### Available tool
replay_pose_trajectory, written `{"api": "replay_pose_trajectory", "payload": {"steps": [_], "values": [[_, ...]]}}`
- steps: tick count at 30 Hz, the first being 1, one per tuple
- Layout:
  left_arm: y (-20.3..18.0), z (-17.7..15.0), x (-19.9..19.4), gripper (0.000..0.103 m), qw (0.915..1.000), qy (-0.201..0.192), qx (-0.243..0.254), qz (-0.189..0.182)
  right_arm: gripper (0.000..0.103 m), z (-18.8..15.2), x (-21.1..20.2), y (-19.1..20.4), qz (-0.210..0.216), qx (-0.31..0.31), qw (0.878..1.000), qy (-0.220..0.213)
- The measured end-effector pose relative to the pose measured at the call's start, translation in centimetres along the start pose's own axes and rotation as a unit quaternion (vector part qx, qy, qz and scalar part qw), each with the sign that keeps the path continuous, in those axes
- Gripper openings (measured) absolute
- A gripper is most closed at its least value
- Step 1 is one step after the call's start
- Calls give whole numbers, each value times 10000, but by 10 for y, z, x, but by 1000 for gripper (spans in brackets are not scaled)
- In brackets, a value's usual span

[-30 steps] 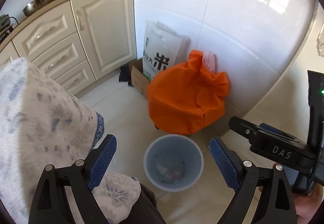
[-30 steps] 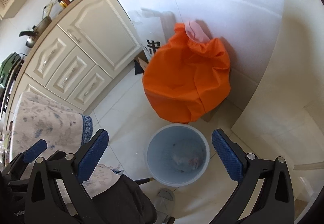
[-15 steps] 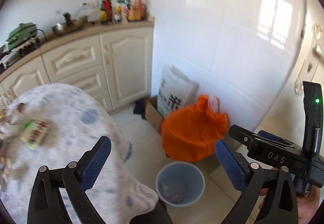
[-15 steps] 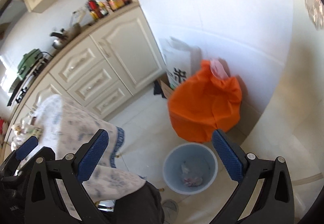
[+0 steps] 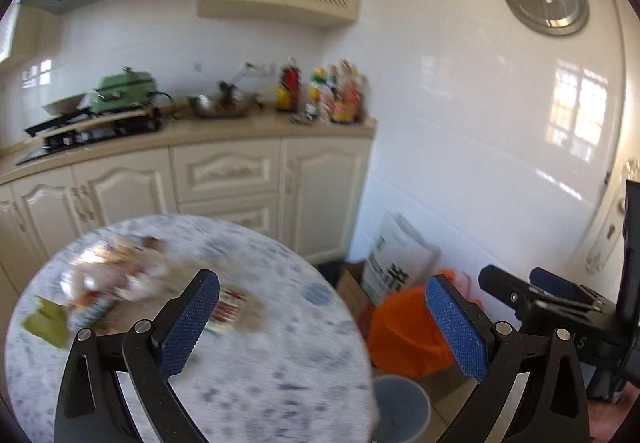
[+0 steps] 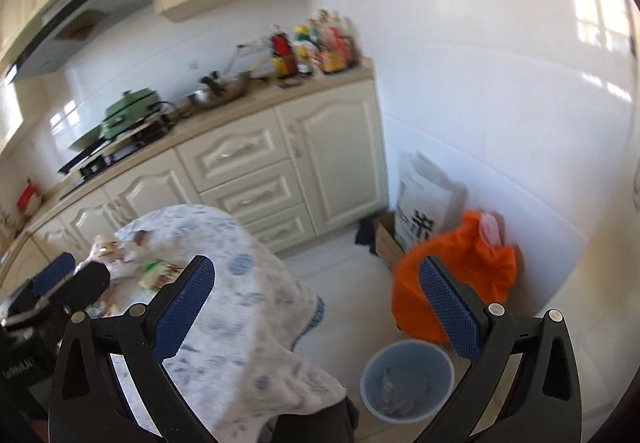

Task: Collect trash
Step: 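Withdraw both tools from the bin back toward the table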

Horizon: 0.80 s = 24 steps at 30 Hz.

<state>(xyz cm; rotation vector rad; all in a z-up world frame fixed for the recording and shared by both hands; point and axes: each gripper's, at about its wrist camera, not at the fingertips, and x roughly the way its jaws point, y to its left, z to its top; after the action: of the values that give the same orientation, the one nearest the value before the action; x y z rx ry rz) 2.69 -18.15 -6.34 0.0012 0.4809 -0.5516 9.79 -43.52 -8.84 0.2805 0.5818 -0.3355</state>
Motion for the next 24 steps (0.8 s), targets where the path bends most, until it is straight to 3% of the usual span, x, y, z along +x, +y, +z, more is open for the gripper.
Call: {"api": "replay_pose_trajectory", "payload": {"steps": [13,24], "values": [[86,-17,-94,102,9915,-741,-350,1014,103,12,-20,119,802,-851,9921,-452],[96,-31,-130,102,9790,-794,-556,1796,103,7,-23,186,1267,-1320,9816,-555]]}}
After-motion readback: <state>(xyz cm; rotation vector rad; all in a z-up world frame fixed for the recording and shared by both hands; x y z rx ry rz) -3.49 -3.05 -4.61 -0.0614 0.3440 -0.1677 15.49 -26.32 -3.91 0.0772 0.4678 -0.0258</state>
